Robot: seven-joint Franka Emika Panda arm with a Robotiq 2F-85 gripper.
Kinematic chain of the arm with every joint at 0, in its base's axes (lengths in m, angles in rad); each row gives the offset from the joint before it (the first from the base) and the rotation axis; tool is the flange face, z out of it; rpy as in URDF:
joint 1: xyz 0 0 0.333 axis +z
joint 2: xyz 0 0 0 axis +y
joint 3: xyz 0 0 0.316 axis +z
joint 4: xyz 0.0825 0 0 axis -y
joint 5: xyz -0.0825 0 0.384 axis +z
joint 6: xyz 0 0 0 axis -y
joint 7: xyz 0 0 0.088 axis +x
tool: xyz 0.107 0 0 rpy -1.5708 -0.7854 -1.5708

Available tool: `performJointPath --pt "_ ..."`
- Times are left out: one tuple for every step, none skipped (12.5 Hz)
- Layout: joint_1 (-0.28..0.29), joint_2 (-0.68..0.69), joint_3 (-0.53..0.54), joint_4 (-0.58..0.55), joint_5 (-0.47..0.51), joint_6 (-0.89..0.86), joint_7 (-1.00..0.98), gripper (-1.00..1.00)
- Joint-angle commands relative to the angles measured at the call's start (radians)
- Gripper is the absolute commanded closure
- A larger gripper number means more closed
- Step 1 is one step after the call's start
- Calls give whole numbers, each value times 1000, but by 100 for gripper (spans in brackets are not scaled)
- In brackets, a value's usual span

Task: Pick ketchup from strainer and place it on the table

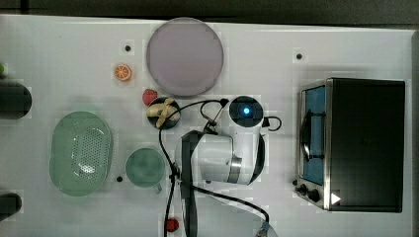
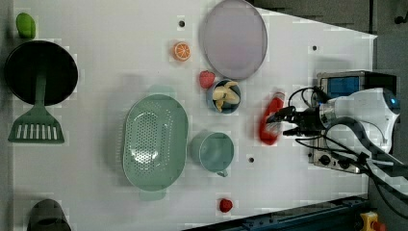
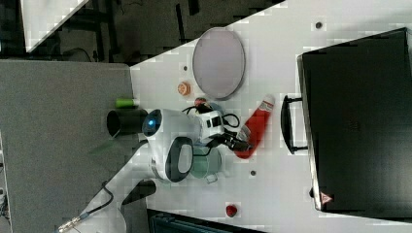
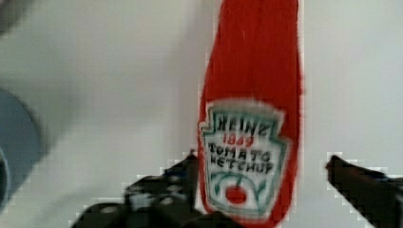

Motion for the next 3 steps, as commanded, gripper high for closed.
performJointPath --pt "11 -98 -2 53 1 -30 -37 -100" --pt "11 -123 0 70 3 -45 -37 -100" --pt "11 -150 1 93 3 -77 -36 -100"
